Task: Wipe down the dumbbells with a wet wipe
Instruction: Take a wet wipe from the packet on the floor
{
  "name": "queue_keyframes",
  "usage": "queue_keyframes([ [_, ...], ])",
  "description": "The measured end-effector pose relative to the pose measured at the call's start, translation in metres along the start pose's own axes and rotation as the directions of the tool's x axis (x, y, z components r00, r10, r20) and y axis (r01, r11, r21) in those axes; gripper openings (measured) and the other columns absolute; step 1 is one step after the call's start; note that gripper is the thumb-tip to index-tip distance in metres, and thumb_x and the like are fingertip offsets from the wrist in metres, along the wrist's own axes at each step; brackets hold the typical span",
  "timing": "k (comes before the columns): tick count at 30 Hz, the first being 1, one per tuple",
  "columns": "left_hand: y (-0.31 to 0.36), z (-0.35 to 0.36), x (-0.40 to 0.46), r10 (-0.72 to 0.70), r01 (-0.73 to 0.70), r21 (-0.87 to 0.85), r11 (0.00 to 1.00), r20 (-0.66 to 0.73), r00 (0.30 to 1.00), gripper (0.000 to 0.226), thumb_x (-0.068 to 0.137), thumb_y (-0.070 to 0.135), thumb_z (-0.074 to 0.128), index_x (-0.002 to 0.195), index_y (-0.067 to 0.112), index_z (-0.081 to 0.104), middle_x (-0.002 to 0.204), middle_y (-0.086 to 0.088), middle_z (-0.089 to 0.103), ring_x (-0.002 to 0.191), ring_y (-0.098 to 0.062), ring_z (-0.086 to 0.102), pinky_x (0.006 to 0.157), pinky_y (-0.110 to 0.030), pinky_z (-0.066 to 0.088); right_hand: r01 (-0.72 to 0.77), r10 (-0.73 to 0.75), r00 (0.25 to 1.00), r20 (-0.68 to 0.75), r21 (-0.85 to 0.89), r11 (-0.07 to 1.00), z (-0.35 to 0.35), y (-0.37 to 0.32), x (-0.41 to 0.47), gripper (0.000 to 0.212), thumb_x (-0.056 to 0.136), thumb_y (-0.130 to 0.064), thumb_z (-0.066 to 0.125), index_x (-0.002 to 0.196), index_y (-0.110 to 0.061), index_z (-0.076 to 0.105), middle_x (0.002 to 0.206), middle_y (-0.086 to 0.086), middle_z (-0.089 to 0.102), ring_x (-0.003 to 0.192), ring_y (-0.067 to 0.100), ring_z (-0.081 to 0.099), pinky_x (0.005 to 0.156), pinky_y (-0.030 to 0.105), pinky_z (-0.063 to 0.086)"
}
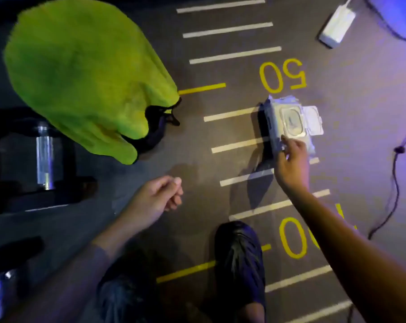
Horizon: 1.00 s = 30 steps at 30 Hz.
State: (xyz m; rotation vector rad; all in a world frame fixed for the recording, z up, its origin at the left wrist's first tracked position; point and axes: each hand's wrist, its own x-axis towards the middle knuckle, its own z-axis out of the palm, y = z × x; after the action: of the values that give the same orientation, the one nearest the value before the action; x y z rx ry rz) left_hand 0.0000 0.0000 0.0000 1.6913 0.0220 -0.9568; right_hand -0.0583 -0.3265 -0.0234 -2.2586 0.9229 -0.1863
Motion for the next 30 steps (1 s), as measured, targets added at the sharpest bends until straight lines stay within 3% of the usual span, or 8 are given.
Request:
queue_keyframes([
  [4, 0.01, 0.023, 0.03, 0.018, -0.019, 0.021, 1.0, 0.02, 1.0, 0.035, 0.111, 0.03, 0.048, 0.082, 0.014, 0.058, 0.056, 0.007, 0.066, 0.048, 0.001, 0.058, 0.052, -0.014, 0.045, -0.041, 0.035, 0.998, -0.045, -0.142, 0.989, -0.006, 0.0, 0.025, 0.045, 0.093, -0.019, 0.046, 0.132, -0.007, 0.066, 0.128, 0.023, 0.054, 0.119, 0.041, 0.054, 0.106, 0.045, 0.045],
  [9, 0.018, 0.044, 0.047, 0.02, -0.018, -0.028, 0.999, 0.072, 0.997, 0.036, 0.112, 0.018, 0.04, 0.082, 0.012, 0.059, 0.056, 0.005, 0.065, 0.049, 0.0, 0.057, 0.052, -0.012, 0.044, -0.063, 0.055, 0.998, -0.042, -0.216, 0.974, -0.008, -0.001, 0.042, 0.05, 0.094, -0.027, 0.05, 0.14, -0.015, 0.063, 0.131, 0.015, 0.052, 0.116, 0.037, 0.057, 0.105, 0.048, 0.048],
  [13, 0.023, 0.052, 0.059, -0.004, 0.009, -0.062, 0.998, 0.081, 0.997, 0.037, 0.111, 0.018, 0.04, 0.08, 0.011, 0.059, 0.056, 0.003, 0.063, 0.047, 0.0, 0.055, 0.05, -0.012, 0.043, -0.045, 0.038, 0.998, -0.042, -0.199, 0.979, -0.011, -0.007, 0.049, 0.065, 0.09, -0.03, 0.045, 0.153, -0.017, 0.049, 0.138, 0.017, 0.055, 0.121, 0.037, 0.055, 0.107, 0.045, 0.046],
  [18, 0.03, 0.057, 0.076, -0.025, 0.029, -0.046, 0.999, 0.099, 0.995, 0.038, 0.112, 0.022, 0.042, 0.08, 0.013, 0.061, 0.059, 0.003, 0.063, 0.051, -0.004, 0.056, 0.052, -0.016, 0.044, 0.018, -0.02, 0.998, -0.066, -0.04, 0.999, -0.016, -0.017, 0.066, 0.049, 0.102, -0.015, 0.052, 0.151, -0.014, 0.051, 0.133, 0.007, 0.069, 0.122, 0.027, 0.063, 0.105, 0.041, 0.051],
  [22, 0.038, 0.062, 0.088, -0.034, 0.04, -0.054, 0.998, 0.121, 0.992, 0.038, 0.112, 0.024, 0.042, 0.082, 0.012, 0.061, 0.062, 0.002, 0.063, 0.054, -0.008, 0.057, 0.053, -0.018, 0.044, 0.092, -0.099, 0.994, -0.052, -0.124, 0.988, -0.022, -0.011, 0.085, 0.048, 0.093, -0.013, 0.052, 0.139, -0.024, 0.063, 0.116, 0.004, 0.071, 0.102, 0.022, 0.069, 0.093, 0.041, 0.058],
  [25, 0.041, 0.065, 0.093, -0.037, 0.044, -0.054, 0.998, 0.129, 0.991, 0.038, 0.112, 0.025, 0.043, 0.082, 0.012, 0.062, 0.065, 0.0, 0.063, 0.055, -0.008, 0.058, 0.053, -0.016, 0.047, 0.145, -0.149, 0.989, -0.008, -0.192, 0.971, -0.026, -0.011, 0.098, 0.042, 0.094, -0.009, 0.062, 0.133, -0.022, 0.068, 0.1, 0.004, 0.067, 0.082, 0.022, 0.066, 0.079, 0.038, 0.059],
  [30, 0.039, 0.064, 0.096, -0.031, 0.037, -0.027, 0.999, 0.189, 0.982, 0.04, 0.1, 0.048, 0.046, 0.084, 0.015, 0.064, 0.067, 0.002, 0.066, 0.061, -0.009, 0.061, 0.058, -0.02, 0.048, 0.169, -0.15, 0.986, 0.08, -0.369, 0.914, -0.029, -0.011, 0.11, 0.046, 0.093, -0.011, 0.062, 0.138, -0.023, 0.063, 0.089, 0.005, 0.073, 0.075, 0.025, 0.066, 0.071, 0.034, 0.056],
])
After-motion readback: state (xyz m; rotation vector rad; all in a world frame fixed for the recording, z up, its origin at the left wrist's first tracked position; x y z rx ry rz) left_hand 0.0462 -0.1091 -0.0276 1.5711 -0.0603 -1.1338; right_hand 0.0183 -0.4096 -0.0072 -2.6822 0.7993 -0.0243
